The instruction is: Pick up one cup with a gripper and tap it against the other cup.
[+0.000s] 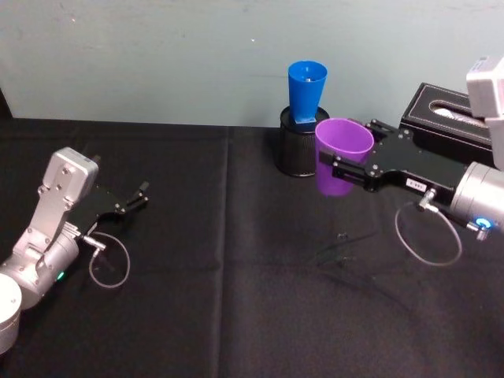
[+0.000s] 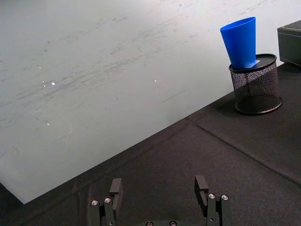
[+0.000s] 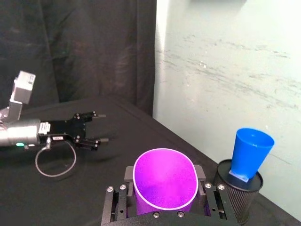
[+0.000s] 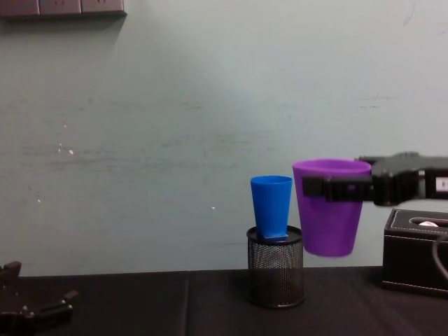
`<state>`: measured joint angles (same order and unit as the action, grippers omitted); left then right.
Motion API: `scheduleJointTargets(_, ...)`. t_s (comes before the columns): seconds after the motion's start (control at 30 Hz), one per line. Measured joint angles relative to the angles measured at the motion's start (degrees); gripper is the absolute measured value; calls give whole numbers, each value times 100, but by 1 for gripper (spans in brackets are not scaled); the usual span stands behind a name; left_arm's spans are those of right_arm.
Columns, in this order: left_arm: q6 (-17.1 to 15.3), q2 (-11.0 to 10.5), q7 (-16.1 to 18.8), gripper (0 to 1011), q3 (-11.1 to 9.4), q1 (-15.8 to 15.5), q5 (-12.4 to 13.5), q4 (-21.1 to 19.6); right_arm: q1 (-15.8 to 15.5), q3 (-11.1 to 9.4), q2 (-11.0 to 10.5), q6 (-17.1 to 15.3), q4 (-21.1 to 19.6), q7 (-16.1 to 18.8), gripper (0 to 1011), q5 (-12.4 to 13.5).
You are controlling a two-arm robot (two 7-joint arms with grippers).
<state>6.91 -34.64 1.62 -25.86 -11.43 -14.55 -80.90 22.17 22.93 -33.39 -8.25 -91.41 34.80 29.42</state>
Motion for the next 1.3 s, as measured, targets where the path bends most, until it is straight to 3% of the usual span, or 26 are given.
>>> scheduleJointTargets(0.43, 0, 0, 0, 1005, 0, 0, 0, 0, 153, 96, -163, -276, -283, -124, 735, 225)
scheduleJointTargets(1.3, 0, 0, 0, 1005, 0, 0, 0, 0, 146, 76, -145, -275, -273, -121, 735, 211)
